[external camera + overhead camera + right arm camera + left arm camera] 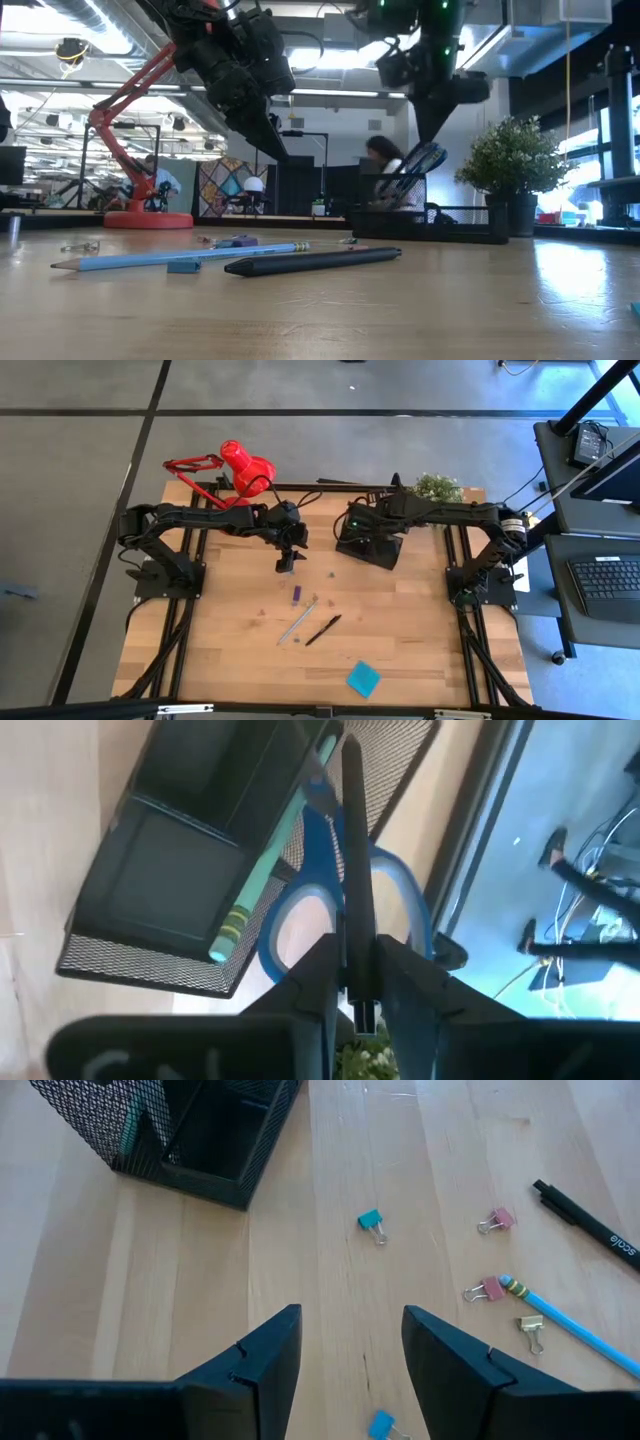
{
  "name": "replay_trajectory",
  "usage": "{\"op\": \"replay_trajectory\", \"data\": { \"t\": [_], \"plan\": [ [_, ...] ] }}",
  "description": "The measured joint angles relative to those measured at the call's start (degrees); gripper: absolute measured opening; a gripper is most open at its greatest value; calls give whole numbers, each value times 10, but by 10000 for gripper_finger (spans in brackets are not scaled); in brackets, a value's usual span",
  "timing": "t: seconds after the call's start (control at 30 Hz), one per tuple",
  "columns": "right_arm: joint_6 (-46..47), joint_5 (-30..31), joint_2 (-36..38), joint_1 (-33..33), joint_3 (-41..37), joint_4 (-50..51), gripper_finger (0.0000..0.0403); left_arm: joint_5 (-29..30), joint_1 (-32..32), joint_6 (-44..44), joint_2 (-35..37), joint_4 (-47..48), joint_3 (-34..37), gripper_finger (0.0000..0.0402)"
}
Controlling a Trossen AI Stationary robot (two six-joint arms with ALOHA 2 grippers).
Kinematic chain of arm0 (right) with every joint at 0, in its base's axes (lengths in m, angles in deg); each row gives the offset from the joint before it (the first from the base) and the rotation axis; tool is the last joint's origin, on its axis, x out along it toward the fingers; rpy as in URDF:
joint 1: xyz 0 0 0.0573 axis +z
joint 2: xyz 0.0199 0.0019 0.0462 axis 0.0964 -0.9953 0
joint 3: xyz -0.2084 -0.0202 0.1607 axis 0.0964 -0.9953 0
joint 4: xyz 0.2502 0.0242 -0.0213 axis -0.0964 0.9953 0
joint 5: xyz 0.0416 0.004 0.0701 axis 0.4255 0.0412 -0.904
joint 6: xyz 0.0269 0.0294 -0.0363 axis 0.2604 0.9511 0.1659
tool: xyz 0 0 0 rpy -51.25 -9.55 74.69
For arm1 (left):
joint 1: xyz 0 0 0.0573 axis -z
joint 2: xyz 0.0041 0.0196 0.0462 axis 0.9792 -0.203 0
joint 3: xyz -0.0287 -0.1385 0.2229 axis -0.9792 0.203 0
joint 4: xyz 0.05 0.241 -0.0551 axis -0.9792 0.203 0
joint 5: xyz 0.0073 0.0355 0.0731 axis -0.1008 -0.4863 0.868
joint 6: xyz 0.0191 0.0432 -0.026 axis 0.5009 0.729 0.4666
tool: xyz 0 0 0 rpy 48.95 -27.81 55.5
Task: Pick and place office supplies into organizer
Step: Put the top black pen into the black desk organizer
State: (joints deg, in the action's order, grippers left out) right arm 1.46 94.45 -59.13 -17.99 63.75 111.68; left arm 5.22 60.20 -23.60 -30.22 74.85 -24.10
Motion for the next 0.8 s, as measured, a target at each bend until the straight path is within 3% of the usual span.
{"op": "replay_trajectory", "data": {
  "t": [0.43, 0.8],
  "plan": [
    [-17, 0, -24, -3, -5, -50, 67, 0, 0, 0, 0, 0, 0, 168],
    [-25, 2, -24, -3, -5, -49, 91, 0, 0, 0, 0, 0, 0, 168]
  ]
}}
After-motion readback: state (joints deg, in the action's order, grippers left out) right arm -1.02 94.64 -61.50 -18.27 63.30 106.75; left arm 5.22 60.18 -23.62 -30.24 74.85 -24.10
